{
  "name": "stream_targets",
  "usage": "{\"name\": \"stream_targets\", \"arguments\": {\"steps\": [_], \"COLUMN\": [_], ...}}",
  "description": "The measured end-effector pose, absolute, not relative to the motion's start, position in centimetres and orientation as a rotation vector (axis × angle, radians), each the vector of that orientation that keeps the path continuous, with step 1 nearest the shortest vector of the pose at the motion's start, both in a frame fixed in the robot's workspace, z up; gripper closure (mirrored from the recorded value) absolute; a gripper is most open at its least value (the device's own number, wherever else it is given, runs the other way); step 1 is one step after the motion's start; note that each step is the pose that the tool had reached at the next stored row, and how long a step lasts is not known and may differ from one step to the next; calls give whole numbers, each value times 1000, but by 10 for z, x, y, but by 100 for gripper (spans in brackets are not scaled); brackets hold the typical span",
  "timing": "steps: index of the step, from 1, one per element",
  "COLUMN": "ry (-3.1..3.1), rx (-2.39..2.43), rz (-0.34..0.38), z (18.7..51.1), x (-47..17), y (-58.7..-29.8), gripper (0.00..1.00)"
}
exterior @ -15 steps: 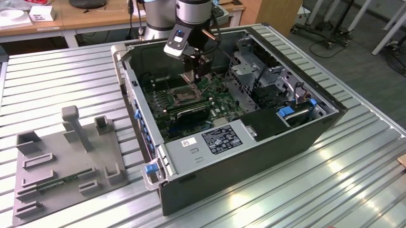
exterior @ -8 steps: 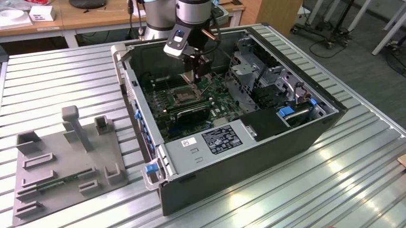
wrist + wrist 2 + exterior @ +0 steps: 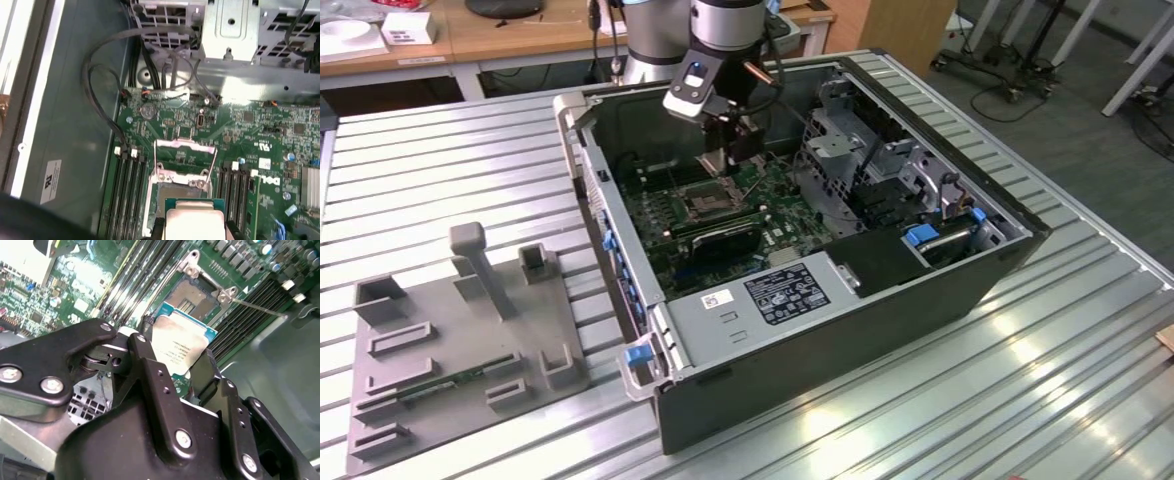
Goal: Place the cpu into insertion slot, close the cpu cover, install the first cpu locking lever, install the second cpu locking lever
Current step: 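Place the cpu into insertion slot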
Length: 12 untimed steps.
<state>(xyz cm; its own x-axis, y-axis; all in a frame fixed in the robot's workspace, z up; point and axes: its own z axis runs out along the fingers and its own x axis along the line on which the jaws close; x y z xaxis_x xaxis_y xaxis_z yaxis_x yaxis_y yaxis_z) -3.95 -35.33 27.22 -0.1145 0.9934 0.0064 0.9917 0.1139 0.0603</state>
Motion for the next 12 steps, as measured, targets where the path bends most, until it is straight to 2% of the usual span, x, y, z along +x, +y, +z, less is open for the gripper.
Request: {"name": "stream_targets", "arguments": {"steps": [12], "ry": [2246], "rx": [2146], "rz": [72], "z": [272], "x": [-40], "y": [-353], "gripper": [46]}}
